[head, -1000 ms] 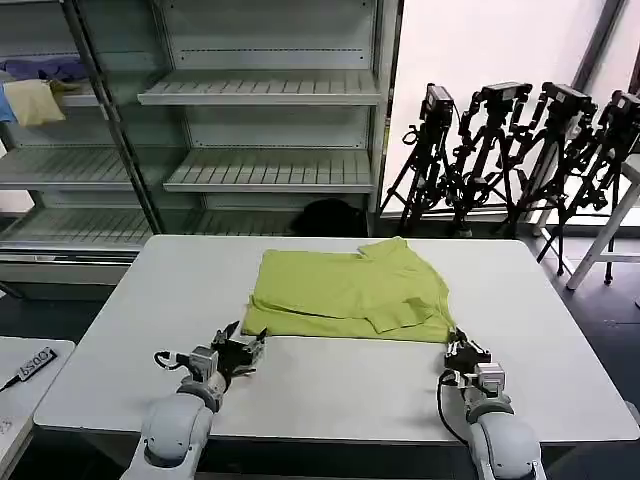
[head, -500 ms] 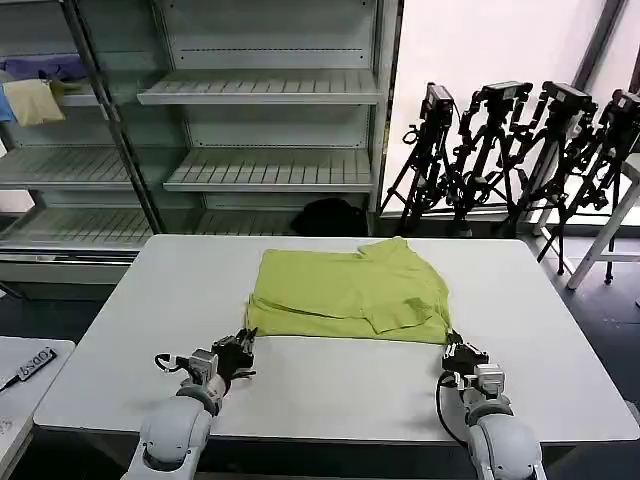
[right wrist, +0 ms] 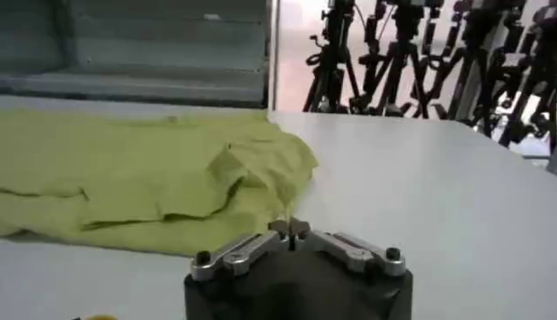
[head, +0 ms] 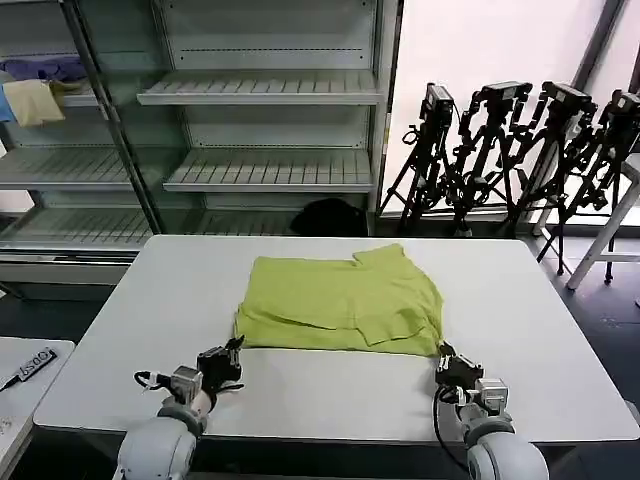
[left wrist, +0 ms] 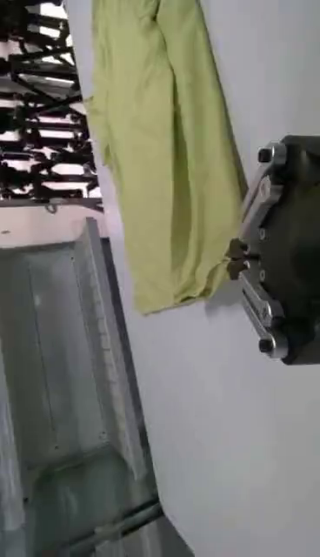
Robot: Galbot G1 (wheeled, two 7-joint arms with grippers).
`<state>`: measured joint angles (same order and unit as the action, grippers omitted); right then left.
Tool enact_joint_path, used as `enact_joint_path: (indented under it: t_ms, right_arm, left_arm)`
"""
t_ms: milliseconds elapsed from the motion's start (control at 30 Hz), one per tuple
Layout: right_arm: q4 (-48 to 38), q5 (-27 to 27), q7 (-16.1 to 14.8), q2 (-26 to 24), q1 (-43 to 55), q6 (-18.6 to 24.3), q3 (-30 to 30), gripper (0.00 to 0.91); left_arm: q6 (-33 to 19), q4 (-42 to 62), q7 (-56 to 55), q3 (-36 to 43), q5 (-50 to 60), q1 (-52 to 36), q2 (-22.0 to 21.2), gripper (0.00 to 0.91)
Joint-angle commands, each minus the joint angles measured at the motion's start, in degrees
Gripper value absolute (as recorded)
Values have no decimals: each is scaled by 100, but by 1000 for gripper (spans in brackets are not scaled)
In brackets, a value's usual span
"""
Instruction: Fold and organize the clothes.
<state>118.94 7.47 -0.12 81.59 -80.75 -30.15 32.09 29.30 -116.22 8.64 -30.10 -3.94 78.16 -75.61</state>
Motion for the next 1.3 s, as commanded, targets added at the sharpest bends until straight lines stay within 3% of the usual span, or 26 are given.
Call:
enact_joint_path:
  t_ms: [33,400,833,867,900,933,1300]
  right_arm:
    - [755,229,87,36,-746,-208,-120,0]
    - [1295,170,240,-10,-1270,-297,-174,0]
    - [1366,-94,62,-33,-1564,-293,-252,0]
    - [1347,-112,49,-30,-1561,-293,-259,907]
    - [1322,-122,36,-34,-1563,-293,-266,907]
    - [1317,-157,16,-40,-1572,-293,-271,907]
    - [1486,-295,196,90,-1472,-77,-223,907]
  left_arm:
    - [-52,-1043,-117,-320,-361,1228,108,0]
    - [-52,-1332,-440,-1058,-697,1814,-34,0]
    - [-308,-1280,-426,-1121,-608,2157,-76,0]
    - [-309,-1274,-428,-1114,-604,2164,-79,10]
    - [-316,-1268,-422,-1095,-599,2181,-80,131]
    - [-321,-1264,-418,-1086,-596,2193,-82,907]
    - [-404,-1338,-682,-1152,-572,2085,-154,907]
